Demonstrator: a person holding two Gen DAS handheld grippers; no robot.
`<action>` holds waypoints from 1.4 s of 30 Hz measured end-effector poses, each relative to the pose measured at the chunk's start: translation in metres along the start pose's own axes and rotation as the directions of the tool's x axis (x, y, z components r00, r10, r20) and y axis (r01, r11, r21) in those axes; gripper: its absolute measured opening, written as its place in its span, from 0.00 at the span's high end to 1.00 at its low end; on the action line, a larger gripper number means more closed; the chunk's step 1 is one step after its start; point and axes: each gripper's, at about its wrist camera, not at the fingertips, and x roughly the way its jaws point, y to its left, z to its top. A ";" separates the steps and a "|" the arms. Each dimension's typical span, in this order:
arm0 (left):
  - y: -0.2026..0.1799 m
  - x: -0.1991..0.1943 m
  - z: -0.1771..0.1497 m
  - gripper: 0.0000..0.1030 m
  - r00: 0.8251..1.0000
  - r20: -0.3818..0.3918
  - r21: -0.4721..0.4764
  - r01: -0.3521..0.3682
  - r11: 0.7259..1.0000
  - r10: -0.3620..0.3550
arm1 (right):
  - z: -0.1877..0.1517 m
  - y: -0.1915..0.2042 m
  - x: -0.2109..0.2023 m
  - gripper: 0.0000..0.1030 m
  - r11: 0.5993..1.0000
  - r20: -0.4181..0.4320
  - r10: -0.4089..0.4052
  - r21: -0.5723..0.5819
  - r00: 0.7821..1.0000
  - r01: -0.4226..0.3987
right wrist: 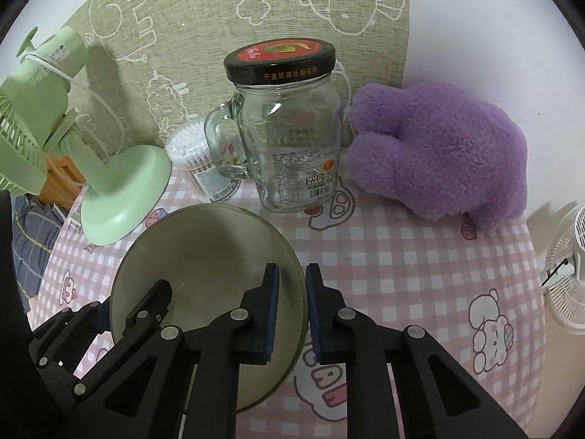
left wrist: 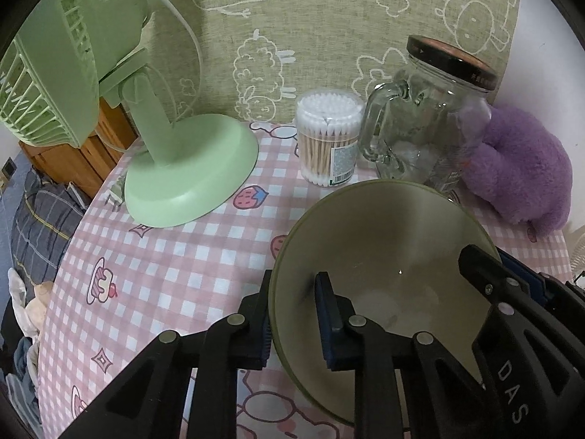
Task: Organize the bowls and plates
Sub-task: 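Lift the patterned bowl with both grippers and carry it to the bowls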
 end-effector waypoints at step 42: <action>-0.001 -0.106 -0.025 0.82 0.998 0.052 0.071 0.021 0.997 -0.025 | -0.028 0.002 -0.107 0.83 0.999 0.040 -0.039 -0.016 0.998 0.040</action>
